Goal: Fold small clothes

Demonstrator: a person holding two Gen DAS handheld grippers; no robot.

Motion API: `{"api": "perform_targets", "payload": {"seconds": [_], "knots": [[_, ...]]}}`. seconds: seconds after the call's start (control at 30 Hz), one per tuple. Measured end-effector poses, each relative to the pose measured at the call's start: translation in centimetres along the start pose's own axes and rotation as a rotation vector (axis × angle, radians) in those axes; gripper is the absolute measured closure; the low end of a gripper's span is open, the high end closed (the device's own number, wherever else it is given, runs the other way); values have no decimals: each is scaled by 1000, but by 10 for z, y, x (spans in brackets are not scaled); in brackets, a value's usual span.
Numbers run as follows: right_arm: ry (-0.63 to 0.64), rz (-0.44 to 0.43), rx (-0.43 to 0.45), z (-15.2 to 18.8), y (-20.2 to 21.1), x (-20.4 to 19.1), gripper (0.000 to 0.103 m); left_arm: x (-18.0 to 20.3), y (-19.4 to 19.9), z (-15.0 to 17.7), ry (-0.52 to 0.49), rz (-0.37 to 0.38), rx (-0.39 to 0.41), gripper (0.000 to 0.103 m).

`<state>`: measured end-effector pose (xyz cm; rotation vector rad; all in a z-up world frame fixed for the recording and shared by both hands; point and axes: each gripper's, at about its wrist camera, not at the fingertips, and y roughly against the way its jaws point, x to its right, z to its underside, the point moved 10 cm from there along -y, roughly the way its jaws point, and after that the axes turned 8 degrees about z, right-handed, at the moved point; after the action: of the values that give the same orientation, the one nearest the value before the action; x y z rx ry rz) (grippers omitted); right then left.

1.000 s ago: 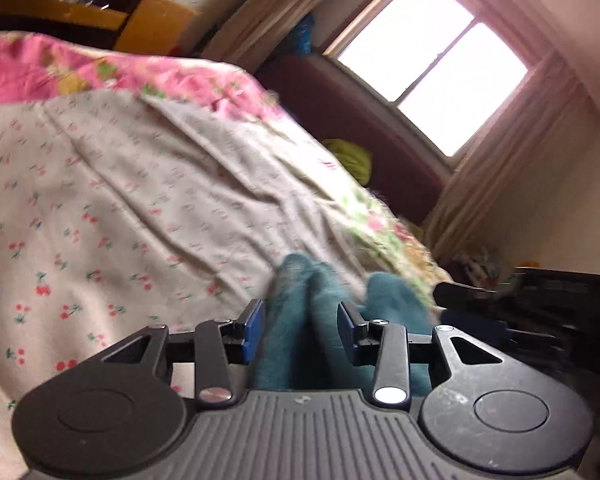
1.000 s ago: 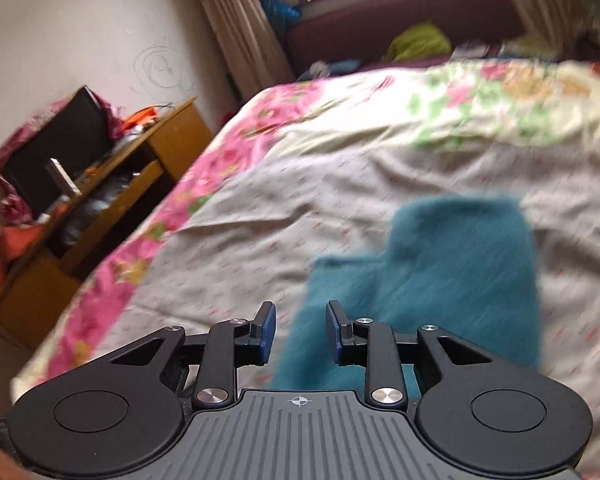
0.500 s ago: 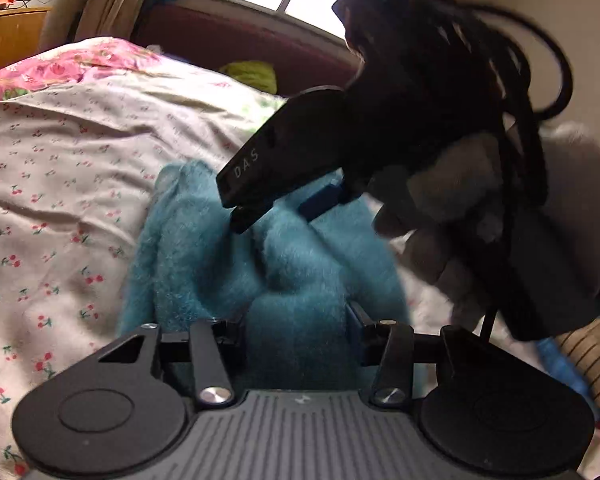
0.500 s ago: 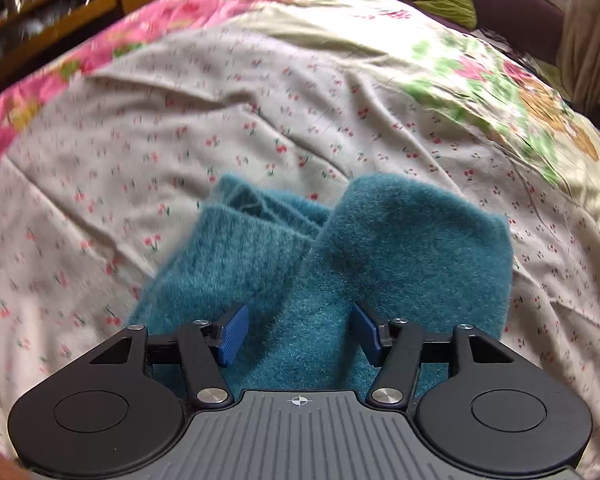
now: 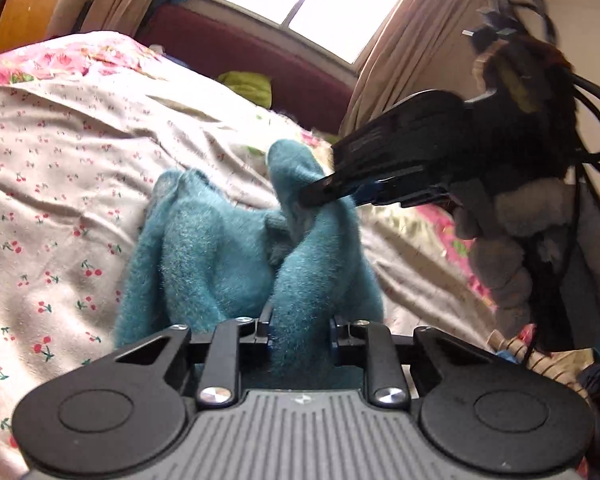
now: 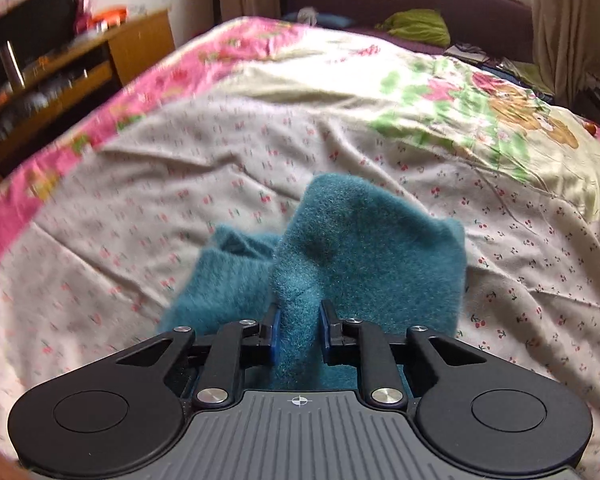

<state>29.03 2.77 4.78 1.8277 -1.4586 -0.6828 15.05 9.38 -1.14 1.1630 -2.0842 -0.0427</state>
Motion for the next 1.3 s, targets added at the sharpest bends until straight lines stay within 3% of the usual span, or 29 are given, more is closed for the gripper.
{"api": "perform_targets", "payload": {"seconds": [0.23, 0.47, 0.63, 0.7, 0.8, 0.9, 0.97, 1.07, 1.17, 1.3], "knots": [[-47, -138, 54, -14, 16, -39, 85, -20, 38, -7, 126, 19, 94, 70], [-55, -168, 9, 4, -21, -78, 85, -65, 37, 9, 313, -16, 62, 71], [-13, -145, 36, 13, -29, -90, 85, -62, 34, 18, 282, -62, 25, 71], [-41, -176, 40, 14, -25, -88, 85, -68, 37, 19, 308, -63, 21, 71], [-108, -210, 46, 10, -21, -72, 85, -67, 43, 6, 345, 29, 57, 70], [-153, -235, 51, 13, -11, -53, 85, -65, 71, -18, 314, 81, 153, 62], [-167, -248, 59, 16, -2, -43, 85, -81, 81, -33, 323, 58, 189, 55], [-189, -270, 76, 19, 12, -31, 85, -104, 62, -42, 324, -19, 130, 55], [-204, -284, 92, 20, 22, -21, 85, -100, 21, -36, 333, 35, -1, 55], [-233, -303, 98, 24, 26, -8, 85, -90, -3, -31, 241, -30, -65, 55]]}}
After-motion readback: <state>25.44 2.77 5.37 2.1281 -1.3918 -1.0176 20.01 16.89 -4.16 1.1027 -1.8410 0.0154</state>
